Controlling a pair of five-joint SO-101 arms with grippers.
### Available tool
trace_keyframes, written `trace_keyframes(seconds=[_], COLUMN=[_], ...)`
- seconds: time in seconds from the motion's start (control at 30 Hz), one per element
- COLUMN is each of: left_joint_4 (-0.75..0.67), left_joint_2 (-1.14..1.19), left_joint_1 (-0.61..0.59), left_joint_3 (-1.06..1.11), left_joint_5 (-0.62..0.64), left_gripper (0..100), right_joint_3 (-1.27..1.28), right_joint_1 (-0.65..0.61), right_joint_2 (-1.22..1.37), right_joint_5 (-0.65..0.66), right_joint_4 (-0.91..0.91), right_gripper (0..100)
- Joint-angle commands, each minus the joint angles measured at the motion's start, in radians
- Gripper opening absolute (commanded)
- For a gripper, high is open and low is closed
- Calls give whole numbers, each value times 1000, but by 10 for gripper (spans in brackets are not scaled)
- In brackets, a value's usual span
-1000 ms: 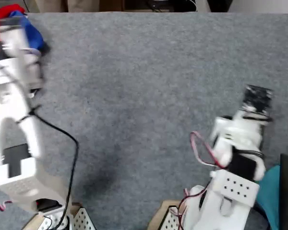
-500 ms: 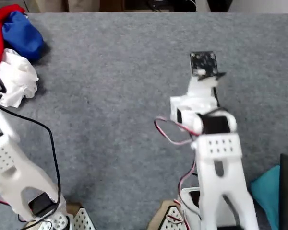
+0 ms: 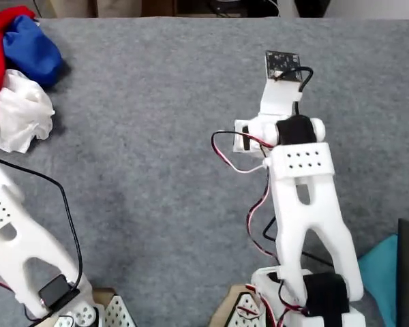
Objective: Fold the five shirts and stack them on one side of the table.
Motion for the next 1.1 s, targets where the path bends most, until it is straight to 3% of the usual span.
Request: trace_keyframes(seconds=[0.0,0.13,0.27,0.47,0.63,0.9,1.07], left_joint_4=[-115,-149,-58,187,262,459,476], left_joint_2=[48,99,73,-24,-162,-421,-578], left_joint_1=[18,40,68,118,176,347,483], left_joint_3=[-54,-55,-83,-345,-331,-333,-328], left_joint_5=[-2,-2,-2,-2,0,137,195], left_gripper=[119,13,18,18,18,18,18], right_joint_3=[-54,-54,-54,-53,-54,-51,-50], right_joint_1=[-16,-12,-10,-8,27,120,174], right_joint_2=[4,1,-2,-2,-2,-2,-2], right_joint_5=[-17,-17,-17,-17,-17,-17,-17], right_joint_4=[5,5,5,5,5,5,9], right_gripper=[6,6,6,6,6,6,6])
